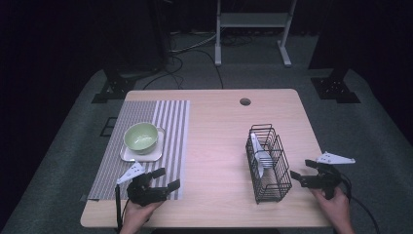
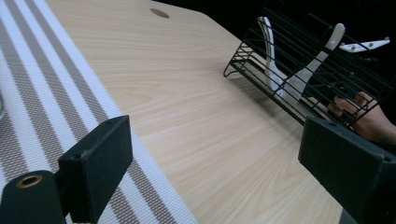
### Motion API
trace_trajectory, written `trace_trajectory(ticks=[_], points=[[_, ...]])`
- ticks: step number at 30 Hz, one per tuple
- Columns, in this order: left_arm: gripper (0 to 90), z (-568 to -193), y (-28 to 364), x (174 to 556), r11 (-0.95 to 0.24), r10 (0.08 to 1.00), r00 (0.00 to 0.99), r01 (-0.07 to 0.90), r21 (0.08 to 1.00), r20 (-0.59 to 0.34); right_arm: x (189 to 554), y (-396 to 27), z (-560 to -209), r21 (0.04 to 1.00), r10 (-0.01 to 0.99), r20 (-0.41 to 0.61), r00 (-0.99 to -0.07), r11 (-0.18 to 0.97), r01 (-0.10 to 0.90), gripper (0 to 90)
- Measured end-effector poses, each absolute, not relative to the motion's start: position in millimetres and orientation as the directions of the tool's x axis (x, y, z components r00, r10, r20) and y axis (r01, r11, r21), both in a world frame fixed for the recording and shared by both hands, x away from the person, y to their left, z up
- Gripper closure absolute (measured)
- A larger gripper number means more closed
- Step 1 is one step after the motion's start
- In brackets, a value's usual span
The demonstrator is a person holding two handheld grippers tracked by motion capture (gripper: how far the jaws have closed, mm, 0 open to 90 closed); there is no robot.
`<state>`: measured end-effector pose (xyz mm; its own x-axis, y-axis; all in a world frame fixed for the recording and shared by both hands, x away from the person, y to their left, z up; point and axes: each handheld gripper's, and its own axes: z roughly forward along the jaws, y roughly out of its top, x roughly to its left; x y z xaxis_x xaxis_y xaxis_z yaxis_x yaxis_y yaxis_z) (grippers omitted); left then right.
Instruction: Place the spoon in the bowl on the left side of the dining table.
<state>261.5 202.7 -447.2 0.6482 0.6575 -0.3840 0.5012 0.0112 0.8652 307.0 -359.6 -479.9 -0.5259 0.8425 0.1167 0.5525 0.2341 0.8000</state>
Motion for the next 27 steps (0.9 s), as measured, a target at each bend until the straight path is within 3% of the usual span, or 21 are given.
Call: trace_trajectory(ticks=[27], points=[[9.0, -416.3, 143.8, 275.1, -0.101, 0.569, 0.752, 0.467, 0.879, -0.334, 306.3, -362.6, -478.5, 0.810, 0.850, 0.121, -0.512, 0.213, 0.546, 13.4]])
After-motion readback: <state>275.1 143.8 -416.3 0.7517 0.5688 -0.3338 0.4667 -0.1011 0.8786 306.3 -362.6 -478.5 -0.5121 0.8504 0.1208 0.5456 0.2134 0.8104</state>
